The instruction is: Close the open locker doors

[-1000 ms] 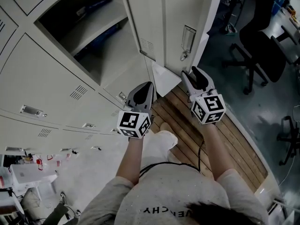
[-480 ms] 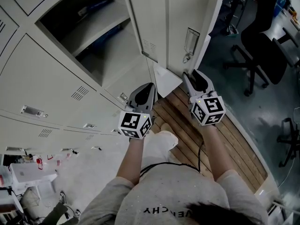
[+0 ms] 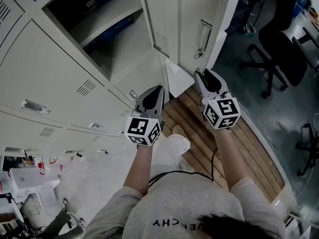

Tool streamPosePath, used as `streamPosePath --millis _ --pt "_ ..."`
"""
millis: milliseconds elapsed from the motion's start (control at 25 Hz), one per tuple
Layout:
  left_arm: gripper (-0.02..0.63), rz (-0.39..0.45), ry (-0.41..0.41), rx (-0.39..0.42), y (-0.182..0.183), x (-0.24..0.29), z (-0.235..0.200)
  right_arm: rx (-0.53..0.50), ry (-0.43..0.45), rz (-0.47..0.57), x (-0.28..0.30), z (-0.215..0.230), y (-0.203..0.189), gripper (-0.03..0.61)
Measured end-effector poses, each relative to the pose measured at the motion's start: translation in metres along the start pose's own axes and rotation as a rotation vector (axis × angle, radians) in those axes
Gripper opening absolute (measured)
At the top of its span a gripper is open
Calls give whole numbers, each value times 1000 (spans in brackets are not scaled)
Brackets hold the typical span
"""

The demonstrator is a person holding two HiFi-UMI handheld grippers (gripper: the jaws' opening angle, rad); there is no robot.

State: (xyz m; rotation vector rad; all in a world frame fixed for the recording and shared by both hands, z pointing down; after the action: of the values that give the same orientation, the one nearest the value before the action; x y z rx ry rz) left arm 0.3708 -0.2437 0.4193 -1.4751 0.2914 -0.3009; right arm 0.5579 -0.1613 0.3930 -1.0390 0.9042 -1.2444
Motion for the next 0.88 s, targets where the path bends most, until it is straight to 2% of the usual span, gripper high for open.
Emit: streamPosePath --millis 880 --pt "-2 12 81 17 2 -86 -6 13 78 -5 -13 -61 -6 121"
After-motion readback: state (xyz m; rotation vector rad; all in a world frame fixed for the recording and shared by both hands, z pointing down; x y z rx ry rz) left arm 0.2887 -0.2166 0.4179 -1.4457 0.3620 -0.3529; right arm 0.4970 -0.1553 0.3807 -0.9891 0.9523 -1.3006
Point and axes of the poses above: the fingertips, and each gripper's own axes: x forward along the fingers, z to its right, y out of its top, the point moved 7 cm from there along -x, backward along the fingers, and after that the axes turned 13 degrees about x, right-handed, at the moved point
